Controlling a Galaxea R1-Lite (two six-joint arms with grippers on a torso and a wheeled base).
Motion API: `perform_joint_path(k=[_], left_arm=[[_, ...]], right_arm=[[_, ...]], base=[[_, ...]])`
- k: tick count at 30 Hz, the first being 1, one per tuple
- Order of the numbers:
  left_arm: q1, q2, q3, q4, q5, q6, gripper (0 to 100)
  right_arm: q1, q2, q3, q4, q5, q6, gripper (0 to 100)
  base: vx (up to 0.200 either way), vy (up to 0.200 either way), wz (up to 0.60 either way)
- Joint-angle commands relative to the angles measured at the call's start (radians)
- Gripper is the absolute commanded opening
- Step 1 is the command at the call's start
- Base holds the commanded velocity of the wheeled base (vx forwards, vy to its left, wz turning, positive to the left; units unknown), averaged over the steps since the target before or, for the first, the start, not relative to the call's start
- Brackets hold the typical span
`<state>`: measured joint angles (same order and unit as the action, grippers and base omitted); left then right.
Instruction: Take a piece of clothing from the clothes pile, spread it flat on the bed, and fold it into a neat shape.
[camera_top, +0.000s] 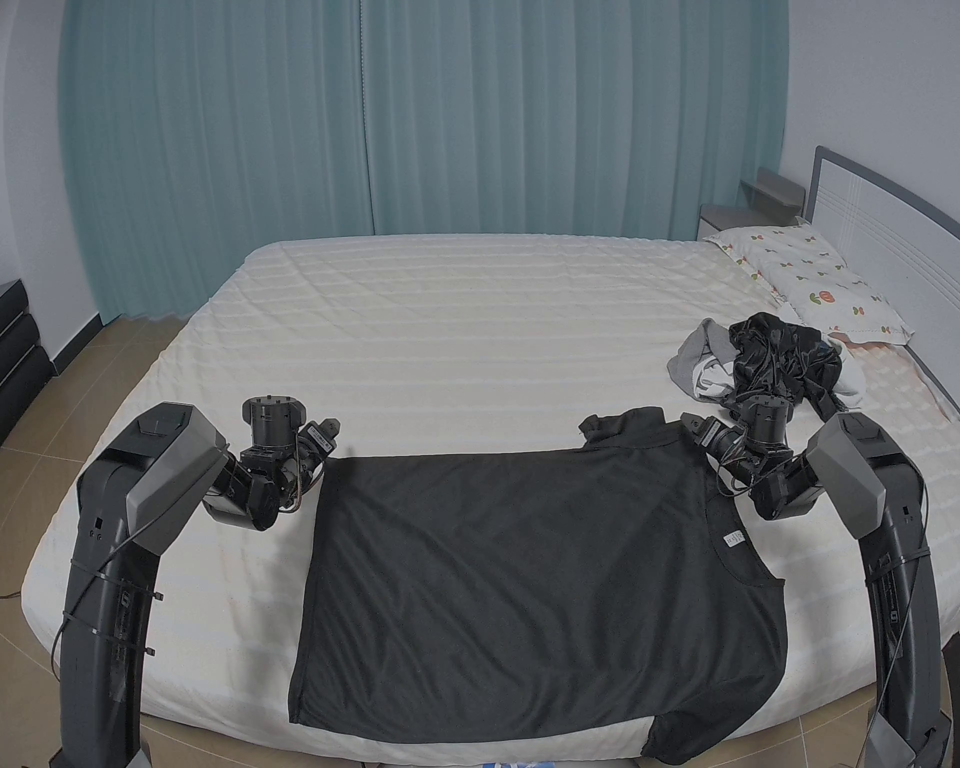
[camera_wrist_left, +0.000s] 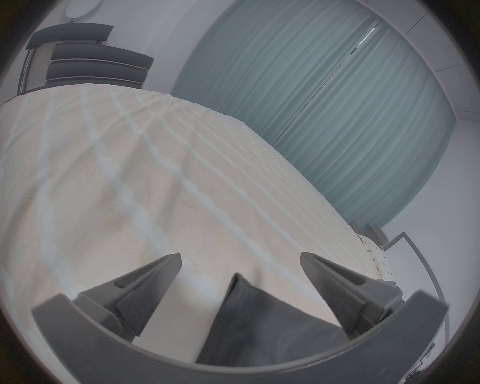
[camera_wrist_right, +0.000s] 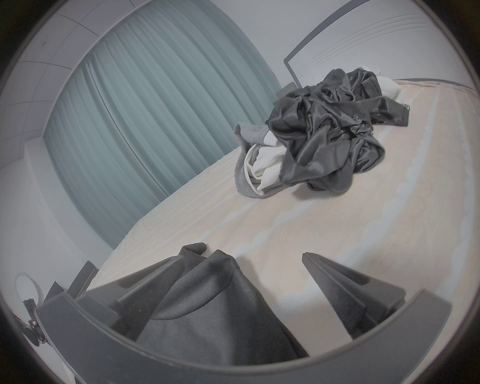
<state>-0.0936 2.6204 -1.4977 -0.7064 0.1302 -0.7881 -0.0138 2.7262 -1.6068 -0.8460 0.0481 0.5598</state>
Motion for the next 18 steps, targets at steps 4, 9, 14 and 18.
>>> perform_joint_path(k=[4, 9, 14, 18], left_arm=[[0.02, -0.223, 0.363, -0.168, -0.035, -0.003, 100], [0.017, -0.319, 0.617, -0.311, -0.06, -0.005, 100], [0.014, -0.422, 0.818, -0.416, -0.089, -0.005, 100], [-0.003, -0.504, 0.953, -0.44, -0.092, -0.023, 100]], right_arm=[[-0.029, -0.283, 0.36, -0.131, 0.009, 0.0, 100], [-0.029, -0.451, 0.656, -0.197, 0.016, 0.003, 100], [-0.026, -0.556, 0.92, -0.311, 0.036, 0.002, 100], [-0.029, -0.631, 1.087, -0.346, 0.078, 0.002, 100]], base=[[0.0, 0.0, 0.0], [0.0, 0.0, 0.0], [0.0, 0.0, 0.0], [-0.1, 0.0, 0.0]])
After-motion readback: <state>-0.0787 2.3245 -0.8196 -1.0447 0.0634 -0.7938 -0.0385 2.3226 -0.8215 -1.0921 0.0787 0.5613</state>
